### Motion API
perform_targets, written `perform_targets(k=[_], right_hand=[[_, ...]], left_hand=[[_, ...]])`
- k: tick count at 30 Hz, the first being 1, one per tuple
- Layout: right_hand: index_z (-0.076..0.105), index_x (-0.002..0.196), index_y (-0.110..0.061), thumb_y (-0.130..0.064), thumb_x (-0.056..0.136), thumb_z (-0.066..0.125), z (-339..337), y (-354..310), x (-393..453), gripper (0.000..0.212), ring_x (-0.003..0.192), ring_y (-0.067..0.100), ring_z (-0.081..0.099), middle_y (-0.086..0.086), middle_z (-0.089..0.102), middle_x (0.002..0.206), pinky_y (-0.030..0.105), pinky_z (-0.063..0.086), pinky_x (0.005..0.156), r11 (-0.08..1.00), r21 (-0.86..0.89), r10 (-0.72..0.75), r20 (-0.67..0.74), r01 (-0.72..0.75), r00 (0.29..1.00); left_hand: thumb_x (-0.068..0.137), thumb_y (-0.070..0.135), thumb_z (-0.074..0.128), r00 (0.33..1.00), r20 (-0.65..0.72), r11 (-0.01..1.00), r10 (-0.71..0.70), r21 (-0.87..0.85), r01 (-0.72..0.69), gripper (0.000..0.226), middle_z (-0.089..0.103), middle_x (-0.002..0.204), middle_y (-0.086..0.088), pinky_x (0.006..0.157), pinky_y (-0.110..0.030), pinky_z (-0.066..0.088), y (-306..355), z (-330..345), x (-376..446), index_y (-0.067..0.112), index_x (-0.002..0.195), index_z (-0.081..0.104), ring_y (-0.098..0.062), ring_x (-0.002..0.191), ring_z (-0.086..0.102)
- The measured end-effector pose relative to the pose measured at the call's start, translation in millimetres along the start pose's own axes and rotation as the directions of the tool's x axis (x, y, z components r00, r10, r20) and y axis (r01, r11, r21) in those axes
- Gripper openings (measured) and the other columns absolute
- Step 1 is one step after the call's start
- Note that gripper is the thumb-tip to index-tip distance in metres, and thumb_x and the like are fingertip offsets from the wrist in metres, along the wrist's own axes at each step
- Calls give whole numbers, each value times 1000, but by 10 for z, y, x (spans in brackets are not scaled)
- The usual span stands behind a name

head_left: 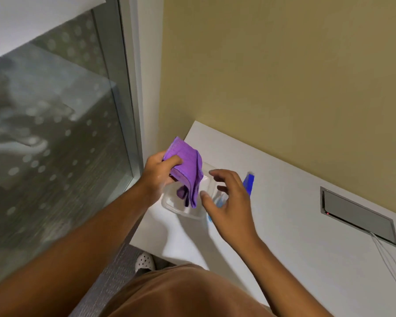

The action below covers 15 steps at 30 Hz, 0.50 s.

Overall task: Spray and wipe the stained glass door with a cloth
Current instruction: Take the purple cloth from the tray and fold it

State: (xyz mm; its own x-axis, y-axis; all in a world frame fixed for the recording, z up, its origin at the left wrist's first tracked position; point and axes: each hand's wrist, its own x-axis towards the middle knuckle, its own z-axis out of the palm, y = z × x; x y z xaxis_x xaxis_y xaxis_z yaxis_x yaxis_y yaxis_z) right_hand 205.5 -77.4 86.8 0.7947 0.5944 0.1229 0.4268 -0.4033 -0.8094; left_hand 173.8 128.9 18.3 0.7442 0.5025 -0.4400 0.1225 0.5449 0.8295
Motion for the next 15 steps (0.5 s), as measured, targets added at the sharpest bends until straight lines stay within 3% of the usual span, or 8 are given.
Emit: perform_targets(k=[3,5,8,10,12,15], right_hand=[[52,140,-32,-39,85,85,225,-6,-51,65,124,-1,56,-17,56,137,0,45,86,984,46,165,150,-173,975],[51,142,-35,-44,86,84,343,-16,-81,66,124,3,61,-17,58,139,9,54,86,966,124,203,194,-229,960],[54,144,-32,-40,93,77,468,-40,-108,56,117,17,72,-11,67,134,29,63,89,893,338,243,193,-297,951],[57,144,-26,-37,96,70,508,-44,-116,51,116,23,73,-1,71,132,43,64,91,764,524,308,217,-377,926],[62,140,-18,-37,99,65,524,-48,-122,45,115,31,74,11,74,128,51,62,93,623,641,354,280,-448,892],[69,130,-15,-41,99,62,545,-63,-140,41,111,36,75,16,77,119,50,64,90,549,659,384,347,-513,856]], left_hand=[[91,11,71,983,113,963,-145,-212,166,28,78,107,-20,77,-40,66,105,-133,-269,1,117,72,-33,97,77],[95,13,70,956,179,909,-232,-310,279,39,76,124,-23,79,-39,66,113,-197,-435,0,131,66,-33,104,78],[90,19,79,947,252,875,-198,-391,286,41,76,123,-24,82,-39,66,95,-259,-673,0,126,72,-32,106,79],[90,30,83,958,279,930,-70,-330,164,34,78,121,-19,89,-34,64,72,-299,-830,10,116,81,-28,110,78],[85,40,85,962,271,988,39,-154,4,35,81,119,-9,92,-25,61,49,-340,-973,25,117,83,-18,110,78],[85,35,82,969,167,952,183,215,-217,35,81,118,9,90,-17,58,9,-356,-1167,42,119,78,-5,107,77]])
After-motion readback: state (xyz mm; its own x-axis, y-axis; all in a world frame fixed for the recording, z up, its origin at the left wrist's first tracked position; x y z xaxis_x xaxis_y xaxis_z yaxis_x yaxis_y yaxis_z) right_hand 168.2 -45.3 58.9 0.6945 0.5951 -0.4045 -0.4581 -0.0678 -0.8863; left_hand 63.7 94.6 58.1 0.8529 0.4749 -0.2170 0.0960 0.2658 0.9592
